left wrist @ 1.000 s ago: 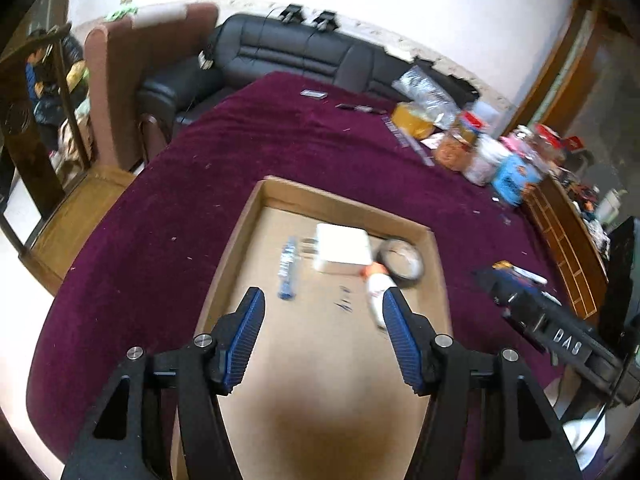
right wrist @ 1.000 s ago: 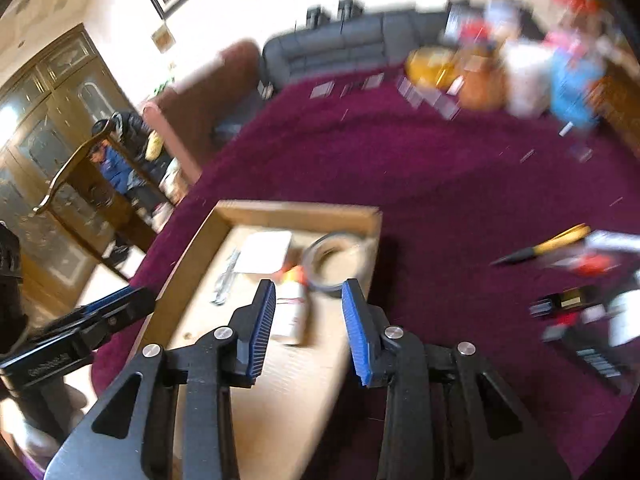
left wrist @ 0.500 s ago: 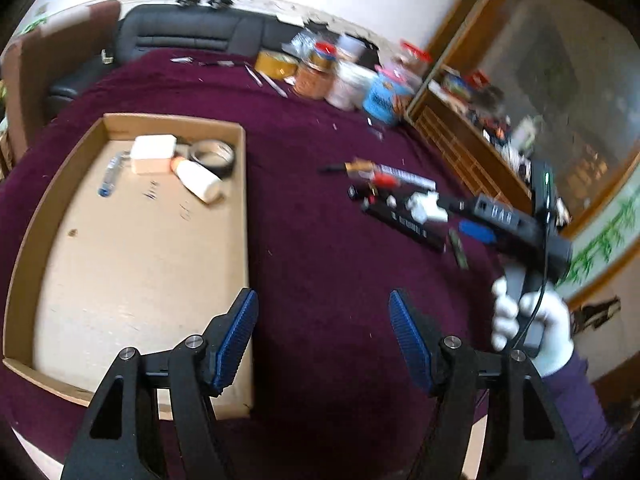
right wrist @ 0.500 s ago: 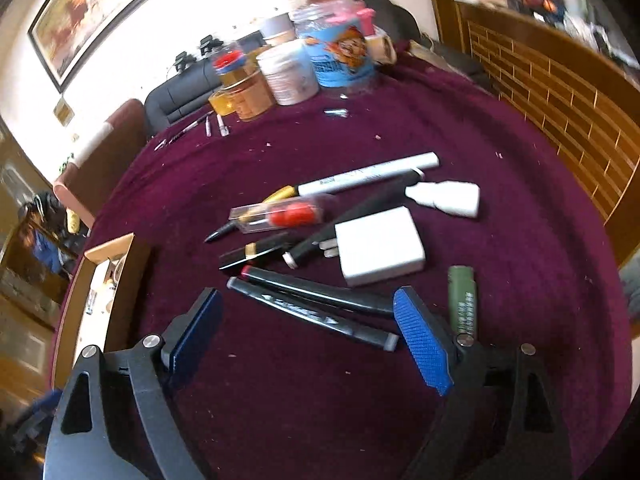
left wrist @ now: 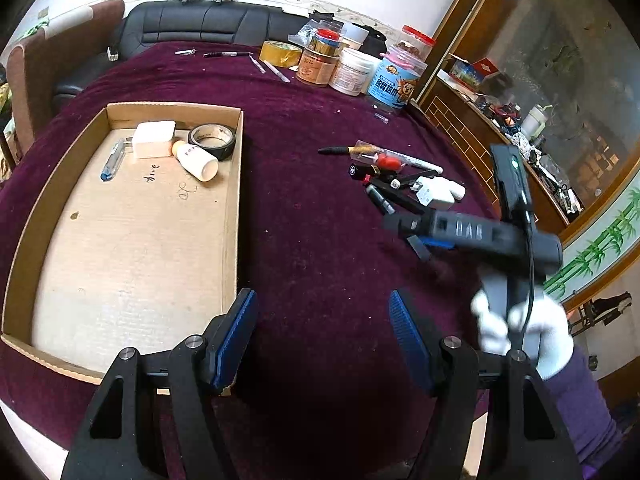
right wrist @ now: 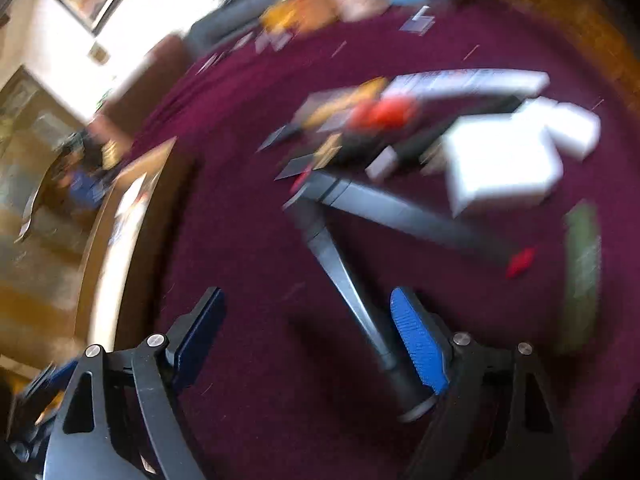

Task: Organize rigid objects
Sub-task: 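Grasp the red-capped black marker with the right tool, then grasp the other black marker with the left tool, then carry both black markers toward the cardboard box with both tools, then lower both markers into the box and open both tools, then withdraw both tools from the box, moving the right tool to the clear package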

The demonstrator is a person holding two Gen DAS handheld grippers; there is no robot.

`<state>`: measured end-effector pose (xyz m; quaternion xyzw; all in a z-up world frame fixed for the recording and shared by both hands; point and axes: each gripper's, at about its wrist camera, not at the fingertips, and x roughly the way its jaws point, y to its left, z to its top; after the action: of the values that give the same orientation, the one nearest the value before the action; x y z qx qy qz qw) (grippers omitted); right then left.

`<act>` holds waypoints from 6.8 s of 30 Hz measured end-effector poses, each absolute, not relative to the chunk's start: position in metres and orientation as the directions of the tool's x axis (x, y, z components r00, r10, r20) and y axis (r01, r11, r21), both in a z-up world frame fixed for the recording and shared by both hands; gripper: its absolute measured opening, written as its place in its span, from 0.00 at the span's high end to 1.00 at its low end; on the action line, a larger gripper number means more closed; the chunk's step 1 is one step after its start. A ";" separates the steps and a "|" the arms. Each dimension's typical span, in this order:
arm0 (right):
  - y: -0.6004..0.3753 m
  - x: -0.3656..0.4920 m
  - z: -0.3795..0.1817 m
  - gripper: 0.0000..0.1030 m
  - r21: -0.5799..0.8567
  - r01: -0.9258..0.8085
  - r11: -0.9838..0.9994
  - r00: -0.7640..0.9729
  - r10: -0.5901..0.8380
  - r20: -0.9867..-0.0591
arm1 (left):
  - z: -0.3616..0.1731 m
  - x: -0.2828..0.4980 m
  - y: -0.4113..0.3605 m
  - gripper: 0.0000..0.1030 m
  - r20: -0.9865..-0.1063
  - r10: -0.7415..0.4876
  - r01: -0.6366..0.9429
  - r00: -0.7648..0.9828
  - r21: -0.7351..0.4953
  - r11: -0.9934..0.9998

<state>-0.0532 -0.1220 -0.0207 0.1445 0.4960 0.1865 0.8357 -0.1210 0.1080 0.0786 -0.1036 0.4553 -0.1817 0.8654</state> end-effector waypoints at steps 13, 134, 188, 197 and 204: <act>-0.134 -0.029 -0.006 0.26 0.044 -0.091 0.995 0.615 0.091 -0.783 | 0.074 -0.125 0.103 0.40 -0.757 -0.430 0.240 0.493 -0.357 0.903; 0.122 0.015 -0.009 0.88 0.347 -0.360 0.866 0.289 0.457 -0.841 | 0.030 0.046 0.287 0.71 -0.834 -0.268 -0.114 0.482 -0.363 0.925; -0.255 -0.024 0.047 0.47 0.249 0.217 0.944 0.698 0.028 -0.715 | 0.075 -0.134 0.152 0.39 -0.749 -0.314 0.183 0.583 -0.255 0.949; -0.215 0.058 0.021 0.54 0.118 0.189 0.975 0.609 -0.022 -0.793 | 0.074 -0.131 0.140 0.39 -0.768 -0.288 0.183 0.572 -0.223 0.957; -0.168 0.086 -0.012 0.54 0.103 0.042 0.994 0.513 0.067 -0.856 | 0.068 -0.127 0.147 0.39 -0.781 -0.274 0.162 0.561 -0.221 0.962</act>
<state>0.0862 -0.1679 -0.0121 0.0554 0.4934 0.0071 0.8680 -0.1273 0.1465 0.0683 -0.0618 0.4517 -0.1238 0.8814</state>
